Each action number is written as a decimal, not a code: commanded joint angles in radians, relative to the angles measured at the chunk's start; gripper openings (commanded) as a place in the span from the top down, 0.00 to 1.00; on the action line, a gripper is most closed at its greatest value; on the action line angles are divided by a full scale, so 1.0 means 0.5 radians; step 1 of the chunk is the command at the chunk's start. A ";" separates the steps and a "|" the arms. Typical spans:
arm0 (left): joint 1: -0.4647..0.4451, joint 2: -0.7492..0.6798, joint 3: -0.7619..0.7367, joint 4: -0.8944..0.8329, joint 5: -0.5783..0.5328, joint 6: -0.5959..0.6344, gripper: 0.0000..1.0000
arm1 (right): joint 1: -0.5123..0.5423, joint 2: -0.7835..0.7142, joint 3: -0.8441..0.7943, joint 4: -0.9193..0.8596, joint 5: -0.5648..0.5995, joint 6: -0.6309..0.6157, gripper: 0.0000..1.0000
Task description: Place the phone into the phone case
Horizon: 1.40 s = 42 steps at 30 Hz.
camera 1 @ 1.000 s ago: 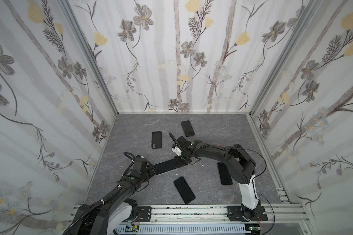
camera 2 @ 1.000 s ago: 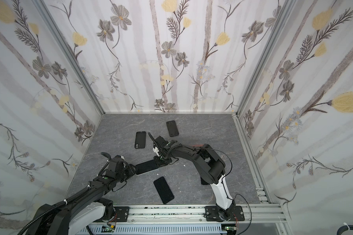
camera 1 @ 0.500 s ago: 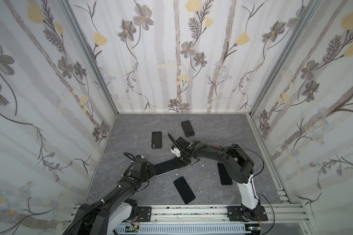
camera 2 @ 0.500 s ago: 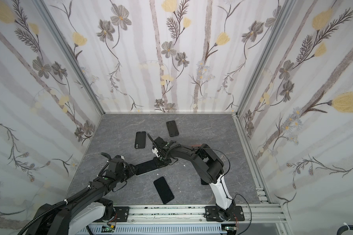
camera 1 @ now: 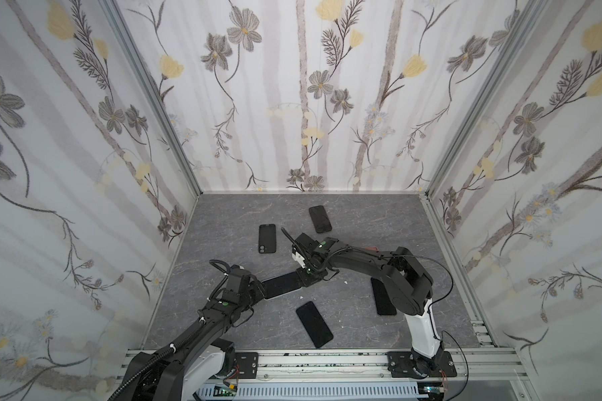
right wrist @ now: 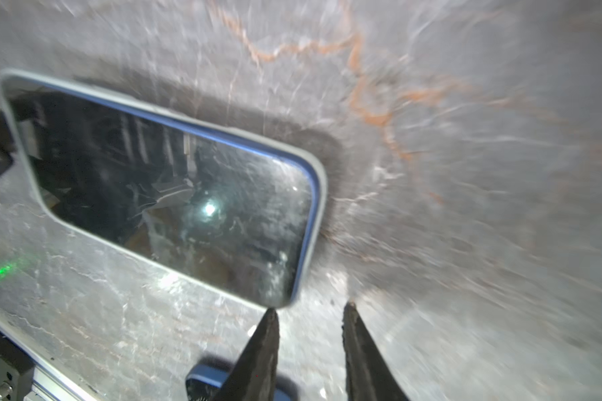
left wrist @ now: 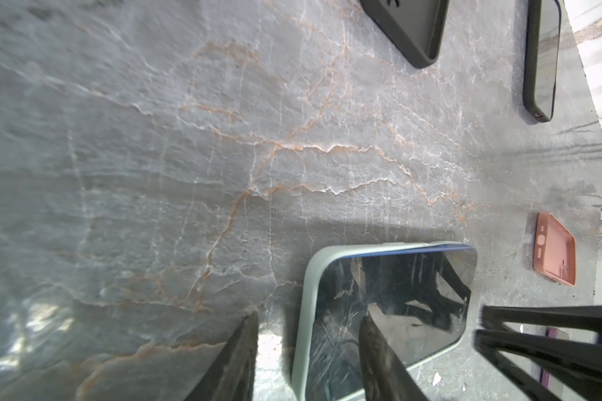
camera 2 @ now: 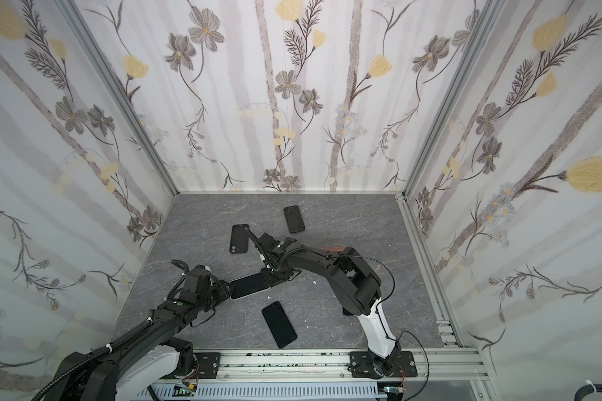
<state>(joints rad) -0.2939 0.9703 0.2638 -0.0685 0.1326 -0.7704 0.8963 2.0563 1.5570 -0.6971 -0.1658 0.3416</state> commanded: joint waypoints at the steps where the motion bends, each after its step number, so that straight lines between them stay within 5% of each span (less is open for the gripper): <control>1: -0.001 -0.024 0.047 -0.082 -0.050 -0.001 0.53 | 0.003 -0.085 0.064 -0.009 0.052 -0.048 0.64; 18: 0.001 0.043 0.044 0.026 -0.090 -0.005 0.52 | -0.037 0.015 0.288 -0.035 -0.021 -0.157 0.62; 42: -0.001 0.186 0.068 0.012 -0.045 0.049 0.74 | -0.076 0.334 0.484 -0.207 -0.107 -0.281 0.68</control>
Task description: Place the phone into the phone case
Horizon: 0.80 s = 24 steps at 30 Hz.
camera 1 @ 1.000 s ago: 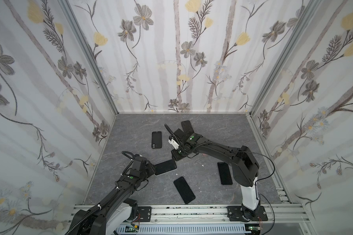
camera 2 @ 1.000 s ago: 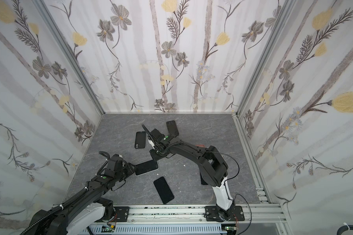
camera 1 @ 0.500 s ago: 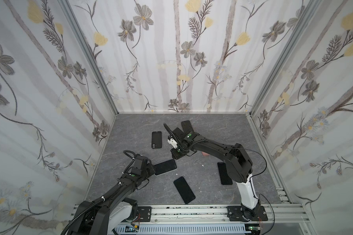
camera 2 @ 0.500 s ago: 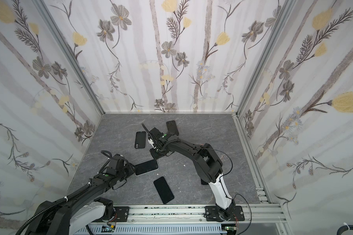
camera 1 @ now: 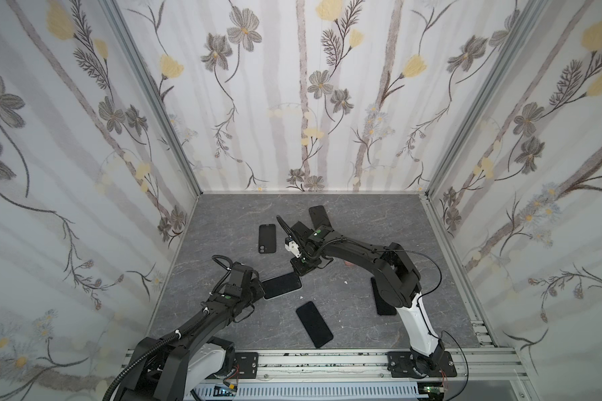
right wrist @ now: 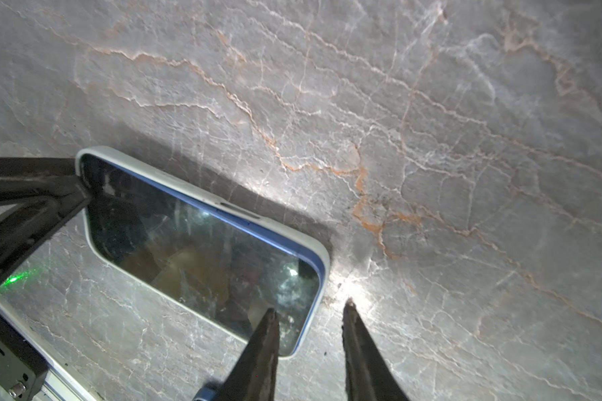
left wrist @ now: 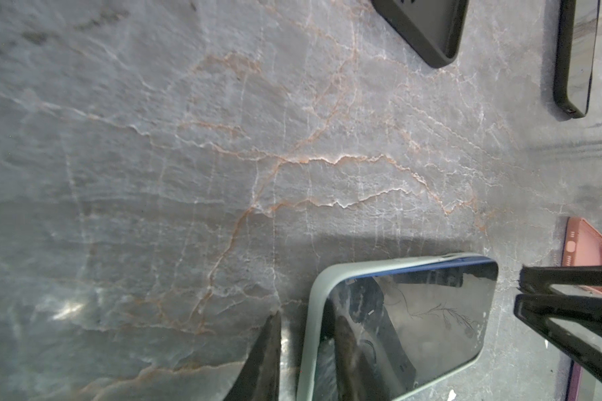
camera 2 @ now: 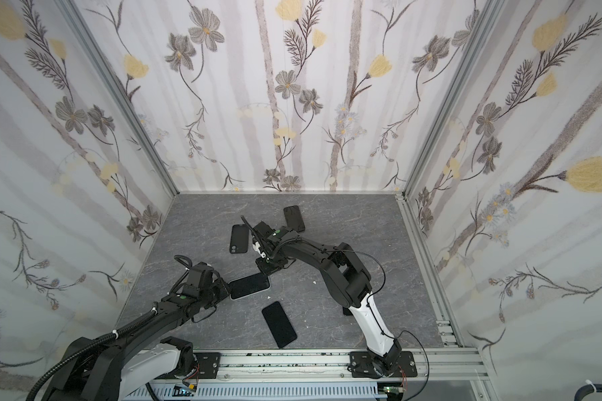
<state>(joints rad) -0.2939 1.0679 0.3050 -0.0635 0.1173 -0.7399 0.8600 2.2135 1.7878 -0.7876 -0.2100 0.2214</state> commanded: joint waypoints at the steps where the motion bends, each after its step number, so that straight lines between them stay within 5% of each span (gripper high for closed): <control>1: 0.000 -0.008 -0.018 0.009 -0.008 -0.016 0.74 | -0.005 0.027 0.024 -0.030 -0.008 -0.041 0.68; 24: 0.000 0.127 0.011 0.069 0.035 0.021 0.80 | -0.044 0.061 0.013 -0.045 -0.002 -0.014 0.76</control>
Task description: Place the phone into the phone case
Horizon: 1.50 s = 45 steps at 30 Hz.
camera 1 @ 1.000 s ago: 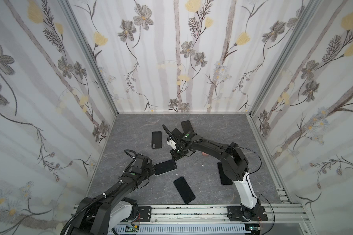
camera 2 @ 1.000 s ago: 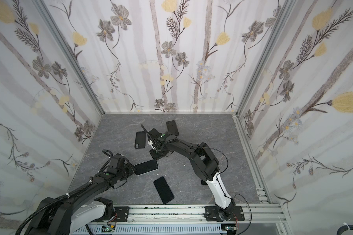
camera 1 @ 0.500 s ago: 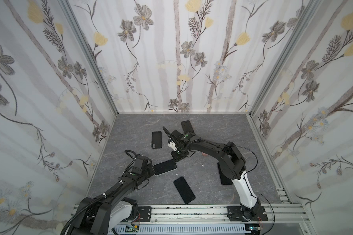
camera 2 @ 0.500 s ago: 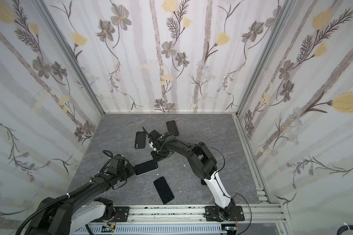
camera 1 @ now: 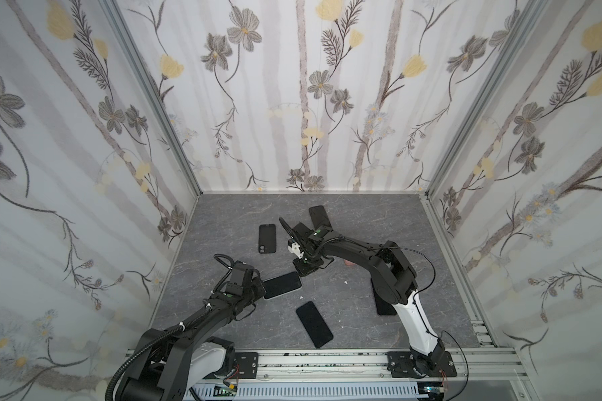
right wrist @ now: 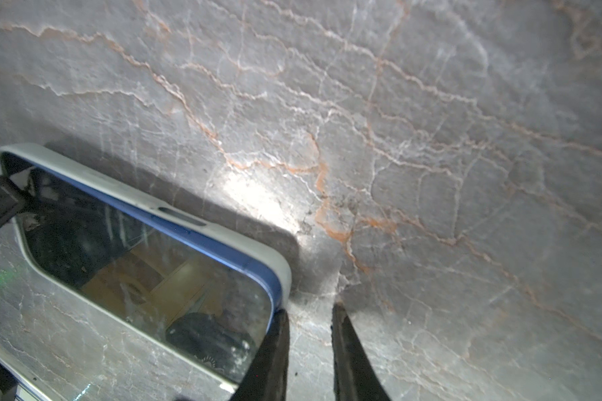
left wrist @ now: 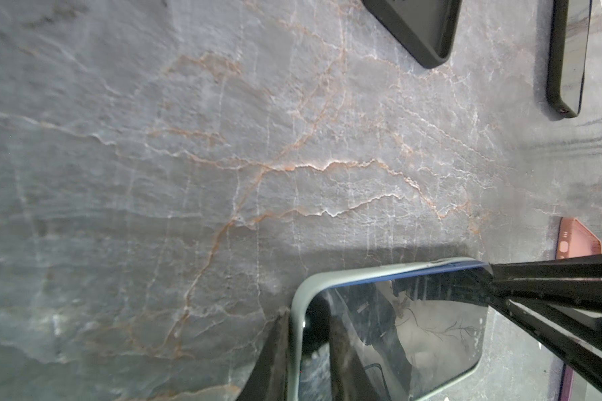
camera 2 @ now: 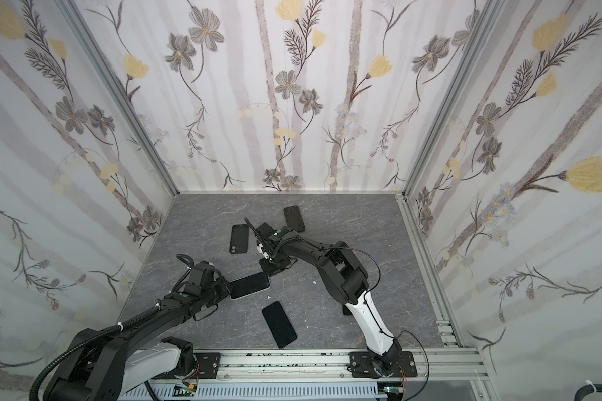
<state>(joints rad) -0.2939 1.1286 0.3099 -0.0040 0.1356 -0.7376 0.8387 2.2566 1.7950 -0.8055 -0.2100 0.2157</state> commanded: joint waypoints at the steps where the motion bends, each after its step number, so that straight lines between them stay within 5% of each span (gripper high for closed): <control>1: 0.000 0.001 -0.010 -0.037 -0.004 0.007 0.80 | -0.005 -0.047 0.004 -0.010 0.002 0.009 0.76; 28: 0.000 -0.021 -0.051 0.003 -0.038 -0.007 0.79 | 0.021 0.204 -0.034 -0.163 0.003 0.002 0.83; 45: 0.000 0.029 -0.035 0.018 -0.024 -0.019 0.79 | 0.046 0.225 -0.416 0.127 0.413 0.188 0.91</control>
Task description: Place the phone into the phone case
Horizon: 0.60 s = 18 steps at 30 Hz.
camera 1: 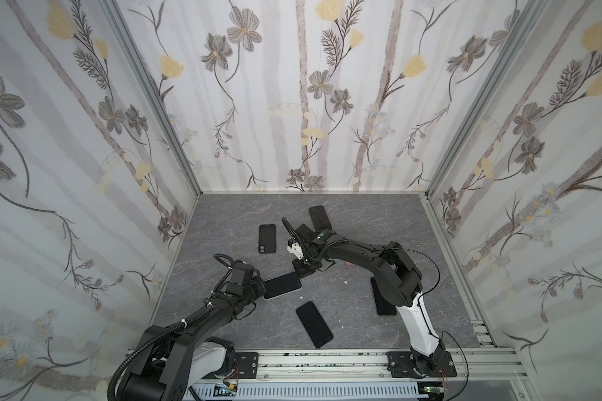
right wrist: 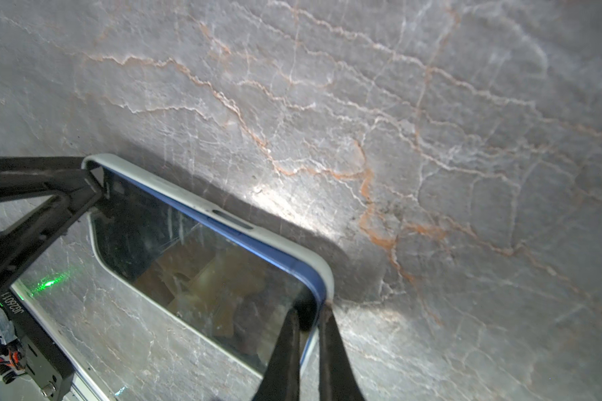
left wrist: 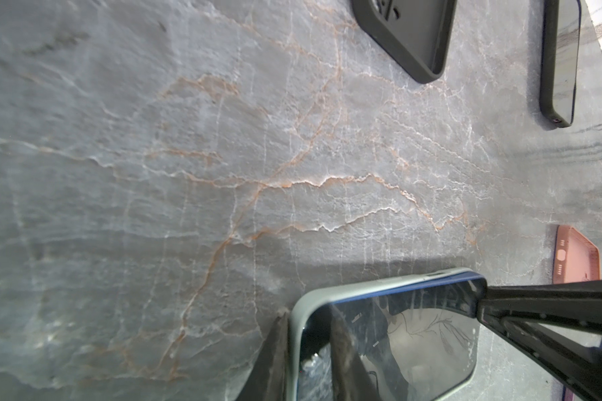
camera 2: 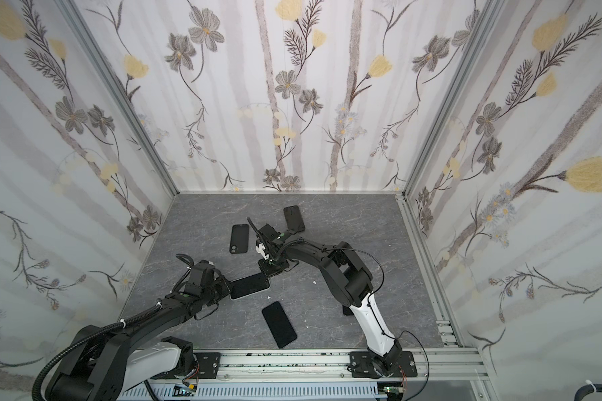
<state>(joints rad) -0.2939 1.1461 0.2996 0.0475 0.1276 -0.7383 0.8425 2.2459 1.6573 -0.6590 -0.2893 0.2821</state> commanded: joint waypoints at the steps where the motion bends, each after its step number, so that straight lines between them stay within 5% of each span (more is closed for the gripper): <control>1: 0.002 -0.014 -0.016 -0.089 -0.007 -0.017 0.79 | 0.039 0.256 -0.144 -0.163 0.584 0.064 0.91; 10: 0.001 -0.089 -0.035 -0.131 -0.032 -0.024 0.79 | 0.042 0.223 -0.114 -0.201 0.619 0.056 0.90; 18: 0.000 -0.154 0.051 -0.191 -0.054 -0.003 0.79 | 0.095 -0.043 0.261 -0.289 0.544 -0.070 0.82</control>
<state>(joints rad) -0.2939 1.0824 0.2970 -0.0284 0.1234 -0.7406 0.8772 2.2356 1.7496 -0.7166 -0.1612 0.2977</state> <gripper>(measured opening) 0.214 0.168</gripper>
